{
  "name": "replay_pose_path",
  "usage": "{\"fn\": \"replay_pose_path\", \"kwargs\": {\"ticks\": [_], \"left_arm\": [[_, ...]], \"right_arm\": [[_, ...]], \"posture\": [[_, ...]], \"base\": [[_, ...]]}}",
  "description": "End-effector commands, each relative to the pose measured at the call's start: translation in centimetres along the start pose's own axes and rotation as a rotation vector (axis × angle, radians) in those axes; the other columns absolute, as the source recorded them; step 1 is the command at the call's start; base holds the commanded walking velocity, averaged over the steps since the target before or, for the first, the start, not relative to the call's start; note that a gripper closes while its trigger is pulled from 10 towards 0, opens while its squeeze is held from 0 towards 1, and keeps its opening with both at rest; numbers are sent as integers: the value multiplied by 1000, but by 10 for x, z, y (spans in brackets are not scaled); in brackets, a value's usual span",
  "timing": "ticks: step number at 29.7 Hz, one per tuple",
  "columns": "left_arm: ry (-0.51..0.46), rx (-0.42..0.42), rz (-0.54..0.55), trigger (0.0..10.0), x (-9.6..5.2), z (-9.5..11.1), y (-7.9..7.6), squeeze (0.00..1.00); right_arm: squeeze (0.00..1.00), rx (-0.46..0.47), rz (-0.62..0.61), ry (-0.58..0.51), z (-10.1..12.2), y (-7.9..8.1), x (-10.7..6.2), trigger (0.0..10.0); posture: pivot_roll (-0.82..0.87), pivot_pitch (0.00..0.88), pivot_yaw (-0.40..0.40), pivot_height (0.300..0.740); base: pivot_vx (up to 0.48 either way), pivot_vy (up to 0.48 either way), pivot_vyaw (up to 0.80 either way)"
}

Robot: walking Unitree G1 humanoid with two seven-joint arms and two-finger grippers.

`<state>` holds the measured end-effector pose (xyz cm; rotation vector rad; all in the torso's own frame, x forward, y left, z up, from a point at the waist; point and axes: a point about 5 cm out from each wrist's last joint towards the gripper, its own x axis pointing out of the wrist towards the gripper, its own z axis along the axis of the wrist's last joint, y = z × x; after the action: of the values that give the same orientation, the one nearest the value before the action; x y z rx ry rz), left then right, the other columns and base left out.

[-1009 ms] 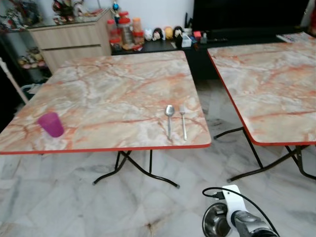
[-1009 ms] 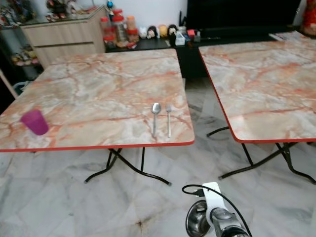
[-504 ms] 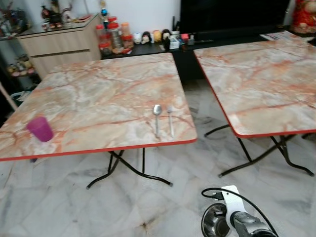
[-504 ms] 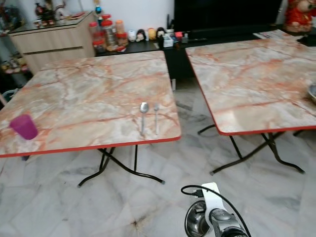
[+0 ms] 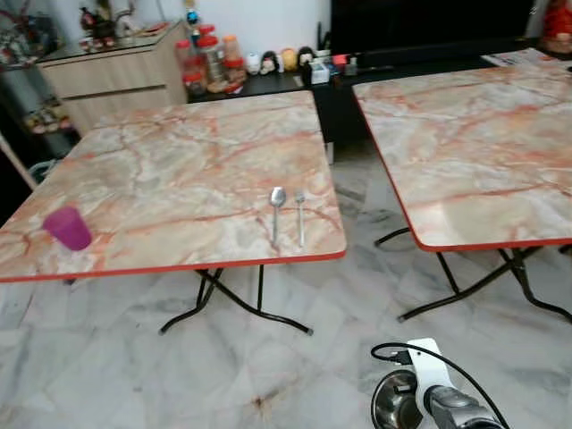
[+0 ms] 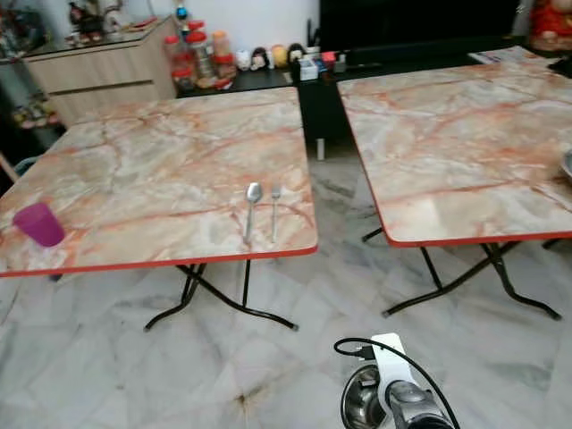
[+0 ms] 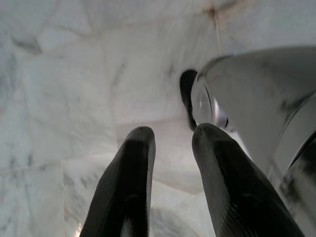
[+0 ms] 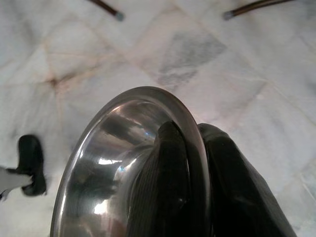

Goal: Setting the table

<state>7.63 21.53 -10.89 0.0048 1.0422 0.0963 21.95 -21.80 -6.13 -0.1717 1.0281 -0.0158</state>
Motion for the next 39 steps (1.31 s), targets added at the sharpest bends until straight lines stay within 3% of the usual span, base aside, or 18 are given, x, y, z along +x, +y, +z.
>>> {"fn": "replay_pose_path", "kwargs": {"ticks": [1,33,39], "left_arm": [[13,19,6,10000,-1,-2,3,0],[3,13,-2,10000,1,2,3,0],[1,20,-15,10000,1,3,2,0]], "right_arm": [[0,4,3,-19,5,1,0,10000],[0,1,3,-25,10,0,0,10000],[0,-4,-1,-22,11,-1,0,10000]], "posture": [[-95,0,76,736],[-85,0,71,736],[-80,0,68,736]], "base": [[244,-255,0],[248,-268,0],[0,-255,0]]}}
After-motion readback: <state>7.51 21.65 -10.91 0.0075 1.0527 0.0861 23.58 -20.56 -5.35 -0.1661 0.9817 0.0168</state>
